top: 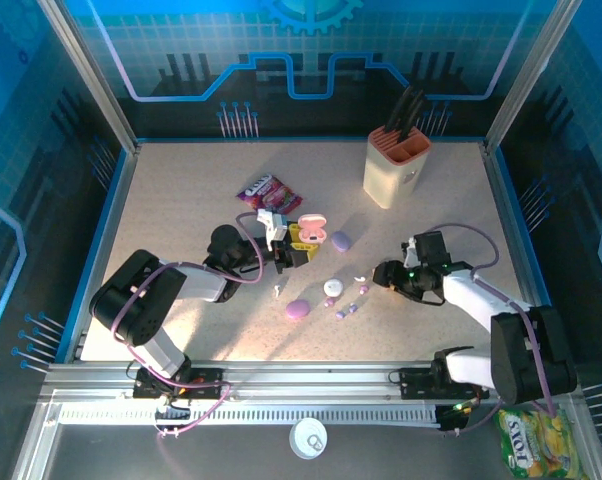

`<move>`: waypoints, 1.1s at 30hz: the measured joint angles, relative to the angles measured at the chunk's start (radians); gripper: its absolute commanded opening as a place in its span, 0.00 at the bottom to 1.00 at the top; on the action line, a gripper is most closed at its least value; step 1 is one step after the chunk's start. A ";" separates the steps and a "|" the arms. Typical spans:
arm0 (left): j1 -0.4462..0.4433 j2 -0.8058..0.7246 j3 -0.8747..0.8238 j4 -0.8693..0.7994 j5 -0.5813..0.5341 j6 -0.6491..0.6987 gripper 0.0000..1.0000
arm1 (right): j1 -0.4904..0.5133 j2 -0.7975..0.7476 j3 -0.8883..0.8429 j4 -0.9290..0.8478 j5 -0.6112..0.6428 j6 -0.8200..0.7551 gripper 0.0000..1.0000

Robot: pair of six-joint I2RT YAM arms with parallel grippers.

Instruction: Insert wireless bluetooth earbuds into charging case

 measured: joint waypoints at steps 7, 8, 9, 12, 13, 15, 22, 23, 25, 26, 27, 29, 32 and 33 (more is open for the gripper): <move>0.020 0.000 -0.008 0.000 0.000 0.001 0.39 | 0.097 -0.037 0.002 -0.043 0.049 0.018 0.61; 0.025 0.000 -0.013 0.000 0.000 0.002 0.39 | 0.117 -0.052 0.006 -0.068 0.079 0.016 0.62; 0.031 0.000 -0.019 0.000 0.000 0.003 0.39 | 0.138 -0.066 0.014 -0.095 0.115 0.010 0.62; 0.056 -0.002 -0.035 0.000 -0.001 0.003 0.39 | 0.203 -0.085 0.062 -0.172 0.240 -0.018 0.65; 0.066 -0.003 -0.042 0.000 -0.002 0.003 0.39 | 0.225 -0.085 0.080 -0.193 0.281 -0.030 0.68; 0.093 -0.011 -0.055 -0.001 -0.004 0.003 0.39 | 0.277 -0.079 0.124 -0.240 0.375 -0.058 0.78; 0.166 -0.064 -0.096 0.000 -0.006 0.012 0.39 | 0.401 0.049 0.249 -0.351 0.616 -0.087 1.00; 0.172 -0.072 -0.102 0.000 -0.007 0.016 0.39 | 0.415 0.072 0.260 -0.360 0.645 -0.086 1.00; 0.182 -0.084 -0.111 0.000 -0.008 0.022 0.39 | 0.435 0.111 0.280 -0.373 0.693 -0.082 1.00; 0.185 -0.088 -0.113 0.000 -0.008 0.022 0.39 | 0.440 0.129 0.288 -0.378 0.715 -0.078 0.93; 0.187 -0.090 -0.114 0.000 -0.008 0.022 0.39 | 0.443 0.143 0.296 -0.383 0.735 -0.069 0.84; 0.190 -0.090 -0.116 0.001 -0.008 0.022 0.39 | 0.443 0.159 0.306 -0.393 0.767 -0.050 0.65; 0.191 -0.090 -0.118 0.000 -0.007 0.023 0.39 | 0.443 0.188 0.330 -0.411 0.798 -0.033 0.53; 0.192 -0.090 -0.118 0.000 -0.007 0.023 0.39 | 0.443 0.208 0.346 -0.422 0.803 -0.030 0.52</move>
